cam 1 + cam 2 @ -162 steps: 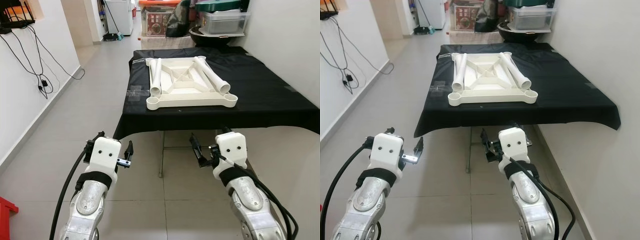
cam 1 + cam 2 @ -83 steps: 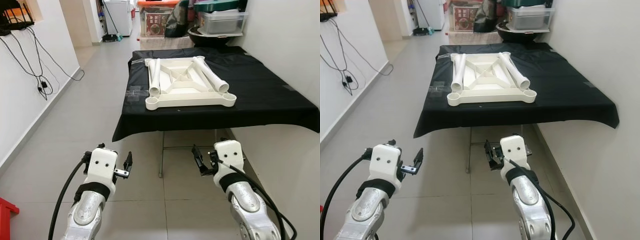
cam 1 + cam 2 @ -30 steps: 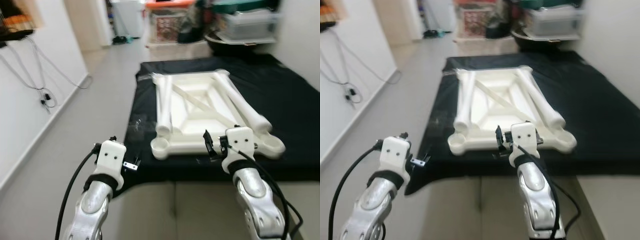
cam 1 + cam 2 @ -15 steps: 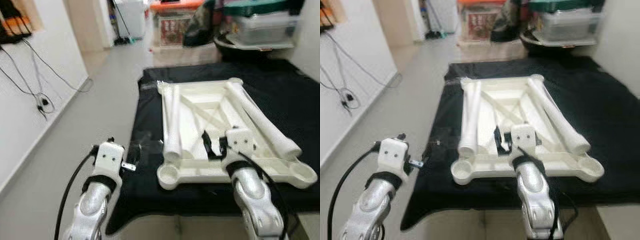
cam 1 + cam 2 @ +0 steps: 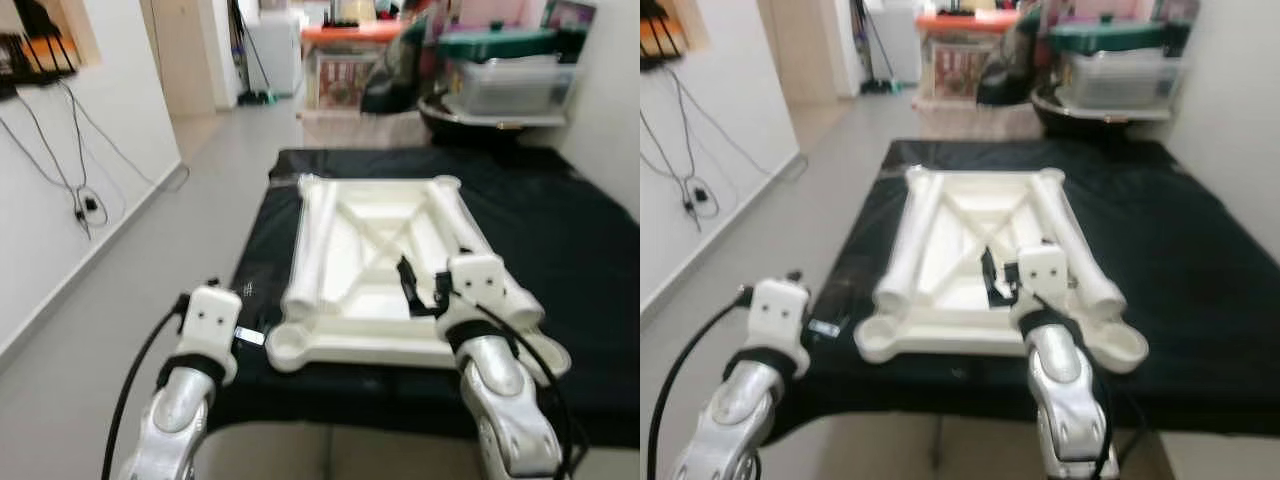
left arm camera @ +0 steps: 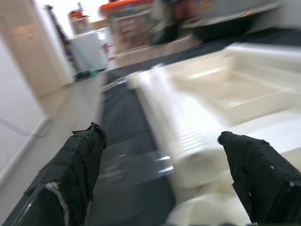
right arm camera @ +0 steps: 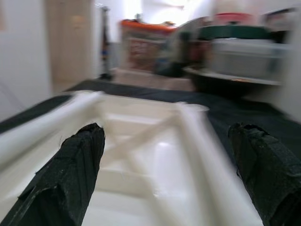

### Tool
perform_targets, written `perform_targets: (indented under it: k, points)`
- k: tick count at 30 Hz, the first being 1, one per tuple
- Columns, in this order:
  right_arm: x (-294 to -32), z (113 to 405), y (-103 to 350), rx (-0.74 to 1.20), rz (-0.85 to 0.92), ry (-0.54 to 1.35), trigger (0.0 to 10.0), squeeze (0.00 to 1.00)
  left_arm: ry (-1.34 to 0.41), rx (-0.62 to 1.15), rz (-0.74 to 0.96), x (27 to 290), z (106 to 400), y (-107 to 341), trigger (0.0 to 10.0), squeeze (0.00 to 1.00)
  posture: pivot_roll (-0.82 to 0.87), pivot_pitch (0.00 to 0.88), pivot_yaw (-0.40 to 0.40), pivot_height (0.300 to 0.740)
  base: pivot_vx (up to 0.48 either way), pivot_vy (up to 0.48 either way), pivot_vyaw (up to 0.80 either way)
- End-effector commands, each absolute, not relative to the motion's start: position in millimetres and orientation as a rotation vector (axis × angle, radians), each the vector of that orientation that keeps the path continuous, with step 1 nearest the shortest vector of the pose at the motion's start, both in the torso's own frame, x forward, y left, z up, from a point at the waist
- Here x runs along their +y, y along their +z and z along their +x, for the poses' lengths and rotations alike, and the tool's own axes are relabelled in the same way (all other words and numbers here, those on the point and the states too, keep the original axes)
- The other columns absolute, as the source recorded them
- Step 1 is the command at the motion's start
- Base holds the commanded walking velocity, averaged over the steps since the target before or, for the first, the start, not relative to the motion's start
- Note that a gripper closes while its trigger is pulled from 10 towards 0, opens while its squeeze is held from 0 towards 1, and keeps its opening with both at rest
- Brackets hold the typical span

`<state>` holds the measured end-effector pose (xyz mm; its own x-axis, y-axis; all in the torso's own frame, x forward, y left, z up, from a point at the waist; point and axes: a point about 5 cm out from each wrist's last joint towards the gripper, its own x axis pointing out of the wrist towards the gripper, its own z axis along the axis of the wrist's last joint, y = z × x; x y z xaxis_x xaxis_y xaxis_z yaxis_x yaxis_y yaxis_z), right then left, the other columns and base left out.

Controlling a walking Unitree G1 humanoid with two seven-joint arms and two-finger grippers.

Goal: Building children table

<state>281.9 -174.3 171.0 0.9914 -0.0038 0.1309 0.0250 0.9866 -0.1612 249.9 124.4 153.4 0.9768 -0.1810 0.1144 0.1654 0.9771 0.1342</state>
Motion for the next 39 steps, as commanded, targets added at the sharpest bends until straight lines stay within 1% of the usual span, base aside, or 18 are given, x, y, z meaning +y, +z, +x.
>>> perform_targets:
  k: [1,4,18,39]
  points:
    - [-171.1,282.2,171.0,-0.141,-0.154,-0.003,10.0,0.0,-0.163,-0.127,0.131,129.6,251.6,152.8,10.0,0.0,-0.1,0.0,0.005,0.74,0.0,-0.435,0.0]
    - [-171.6,282.2,170.6,-0.141,-0.156,-0.004,10.0,0.0,-0.164,-0.128,0.13,129.3,251.9,152.5,10.0,0.0,-0.11,0.0,0.006,0.74,0.0,-0.42,0.0]
    - [-174.2,282.2,168.6,-0.134,-0.164,-0.004,10.0,0.0,-0.157,-0.152,0.092,128.5,251.7,153.8,10.0,0.0,-0.11,0.0,0.008,0.74,0.0,0.0,0.0]
    - [-170.6,285.4,170.7,-0.137,-0.159,0.012,10.0,0.0,-0.158,-0.175,0.081,131.0,253.2,156.8,10.0,0.0,-0.11,0.0,0.012,0.74,0.316,0.0,0.0]
